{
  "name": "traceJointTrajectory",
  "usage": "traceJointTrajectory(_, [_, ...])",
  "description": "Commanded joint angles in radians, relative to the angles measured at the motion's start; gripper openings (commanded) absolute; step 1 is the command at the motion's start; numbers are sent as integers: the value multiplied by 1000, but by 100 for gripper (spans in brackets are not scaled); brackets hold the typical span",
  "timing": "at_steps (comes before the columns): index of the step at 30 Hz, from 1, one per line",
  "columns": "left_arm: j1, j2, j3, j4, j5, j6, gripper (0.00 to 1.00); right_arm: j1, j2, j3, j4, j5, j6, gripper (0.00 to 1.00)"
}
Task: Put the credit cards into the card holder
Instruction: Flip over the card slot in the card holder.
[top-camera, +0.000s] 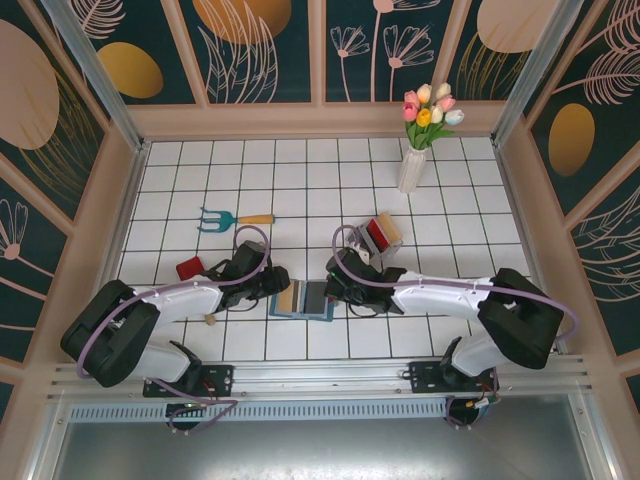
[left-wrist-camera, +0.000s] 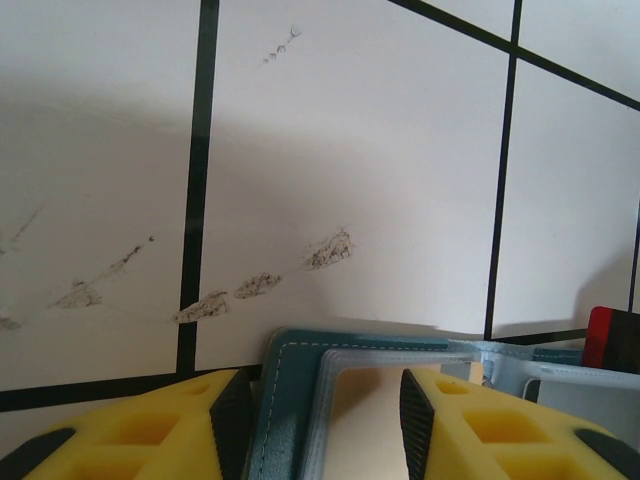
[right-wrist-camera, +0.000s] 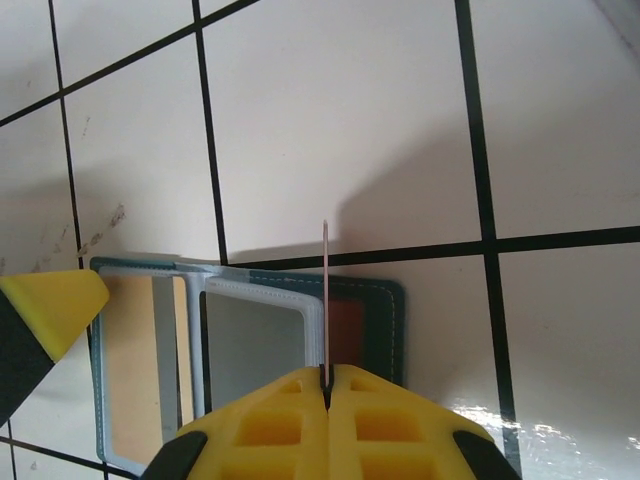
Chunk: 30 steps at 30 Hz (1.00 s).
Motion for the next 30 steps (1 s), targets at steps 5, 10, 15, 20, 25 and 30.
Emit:
traceJointTrajectory(5, [-13, 39, -36, -7, 89, -20, 47, 8, -93, 1, 2, 27, 24, 0])
traceJointTrajectory(10, [-13, 40, -34, -3, 91, -21, 46, 3, -118, -16, 53, -31, -1, 0])
traceJointTrajectory(15, [-13, 26, -38, 2, 97, -29, 41, 8, -92, 10, 57, -54, -11, 0])
traceJointTrajectory(20, [-13, 15, -61, 53, 131, -66, 33, 7, -36, 37, 134, -117, -29, 0])
traceJointTrajectory(25, [-12, -1, -82, 81, 135, -98, 31, 11, 1, 100, -11, -26, -2, 0])
traceJointTrajectory(30, [-12, -6, -94, 88, 135, -109, 31, 1, -53, 39, 86, -63, -14, 0])
